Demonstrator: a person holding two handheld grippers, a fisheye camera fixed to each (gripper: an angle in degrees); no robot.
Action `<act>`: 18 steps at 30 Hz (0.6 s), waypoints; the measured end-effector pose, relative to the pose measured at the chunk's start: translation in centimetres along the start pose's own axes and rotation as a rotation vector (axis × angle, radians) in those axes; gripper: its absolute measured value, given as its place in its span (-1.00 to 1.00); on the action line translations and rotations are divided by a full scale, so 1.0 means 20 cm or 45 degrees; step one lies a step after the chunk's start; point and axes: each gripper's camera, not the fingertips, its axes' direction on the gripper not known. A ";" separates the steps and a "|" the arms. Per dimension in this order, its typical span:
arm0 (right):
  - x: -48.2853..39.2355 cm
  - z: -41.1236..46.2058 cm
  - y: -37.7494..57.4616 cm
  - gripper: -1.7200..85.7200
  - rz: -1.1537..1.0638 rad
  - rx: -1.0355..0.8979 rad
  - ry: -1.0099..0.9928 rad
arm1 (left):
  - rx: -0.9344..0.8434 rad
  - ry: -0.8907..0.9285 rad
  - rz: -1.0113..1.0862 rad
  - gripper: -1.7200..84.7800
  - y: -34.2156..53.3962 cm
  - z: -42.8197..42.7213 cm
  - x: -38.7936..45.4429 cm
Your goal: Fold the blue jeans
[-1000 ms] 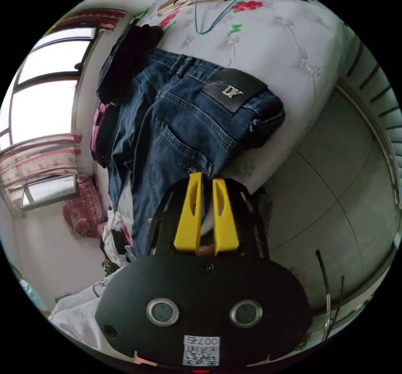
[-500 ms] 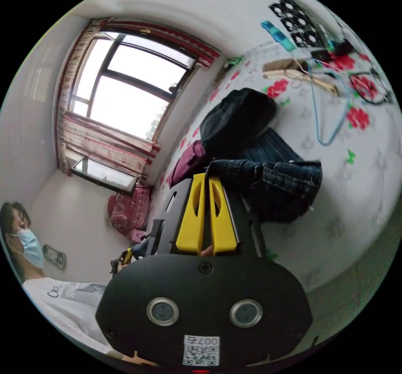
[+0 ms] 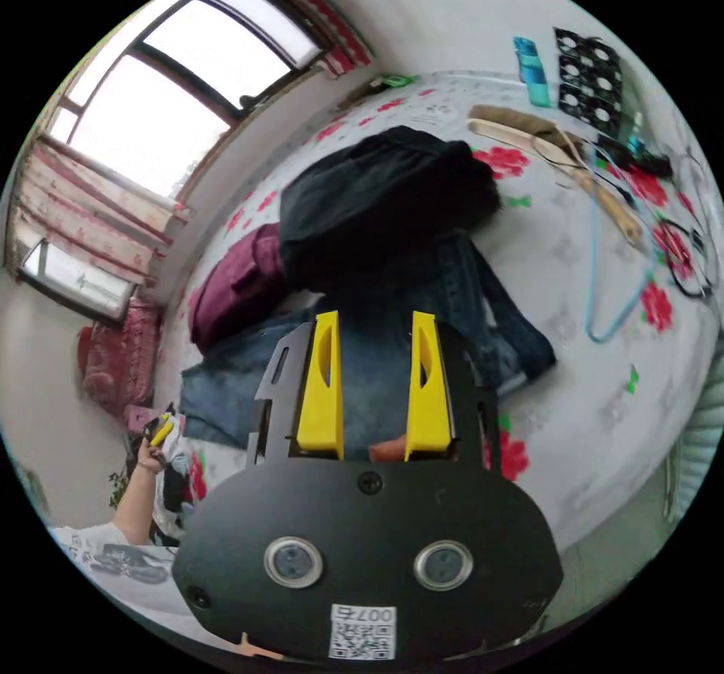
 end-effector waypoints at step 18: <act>0.41 0.46 0.34 -0.82 0.272 -0.233 0.023 | -0.083 -0.206 -0.094 -0.98 0.15 0.29 -0.19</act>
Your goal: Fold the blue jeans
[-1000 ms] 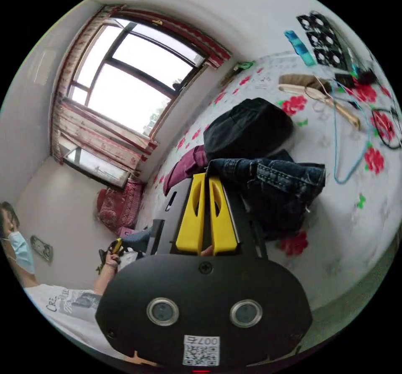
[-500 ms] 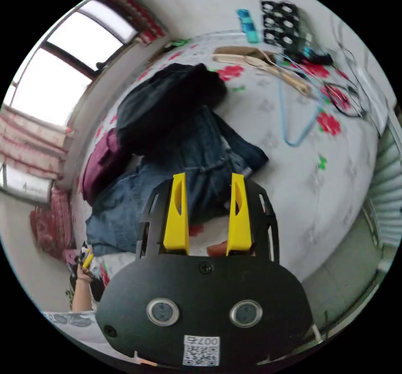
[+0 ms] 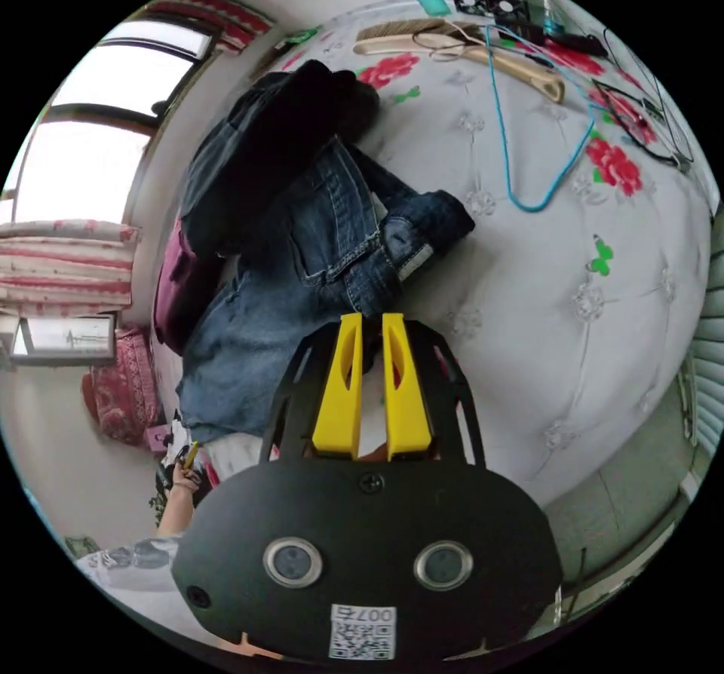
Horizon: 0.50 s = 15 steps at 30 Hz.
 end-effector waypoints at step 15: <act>-0.76 0.37 0.86 -0.79 -0.950 -0.023 0.292 | 0.042 -0.033 -0.262 -0.85 1.01 -0.40 -0.49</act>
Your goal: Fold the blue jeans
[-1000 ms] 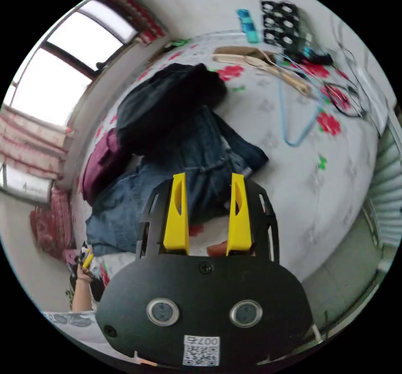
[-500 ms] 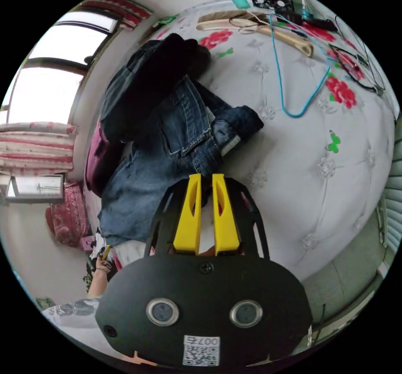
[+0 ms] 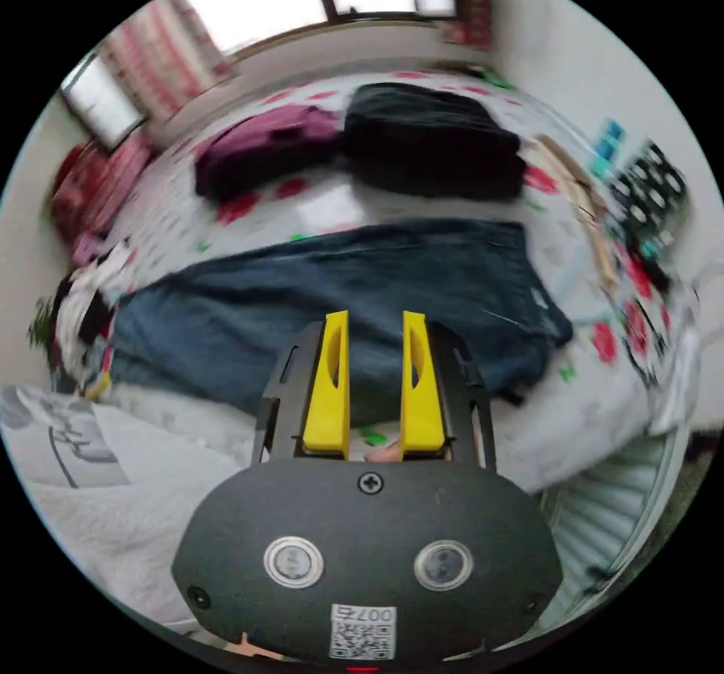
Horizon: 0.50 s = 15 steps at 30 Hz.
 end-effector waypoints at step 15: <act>-1.68 0.89 0.36 -0.84 -1.190 -0.464 -0.052 | -0.083 0.015 0.086 -0.97 -0.58 0.14 0.05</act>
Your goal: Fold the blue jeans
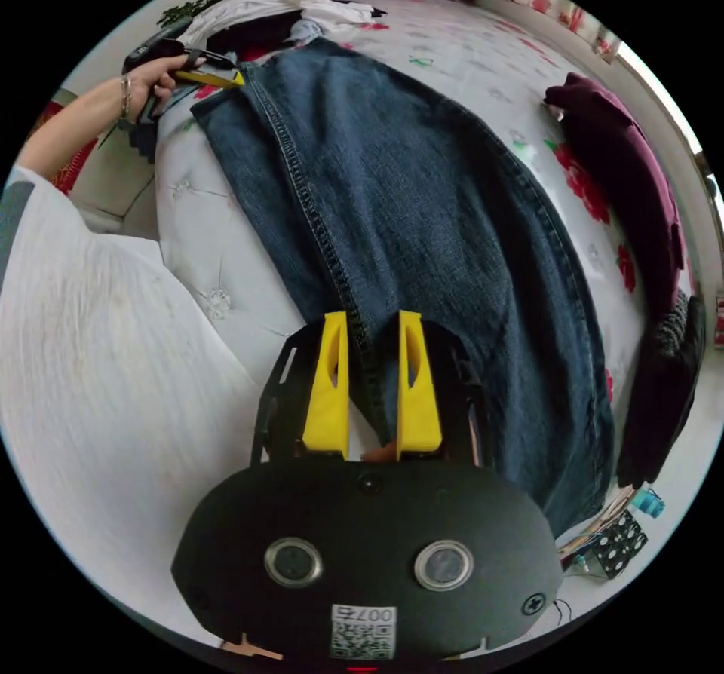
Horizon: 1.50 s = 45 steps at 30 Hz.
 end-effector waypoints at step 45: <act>0.61 -0.22 0.91 -0.76 0.729 0.093 -0.177 | 0.324 0.720 -0.367 -0.97 0.23 -0.06 -1.15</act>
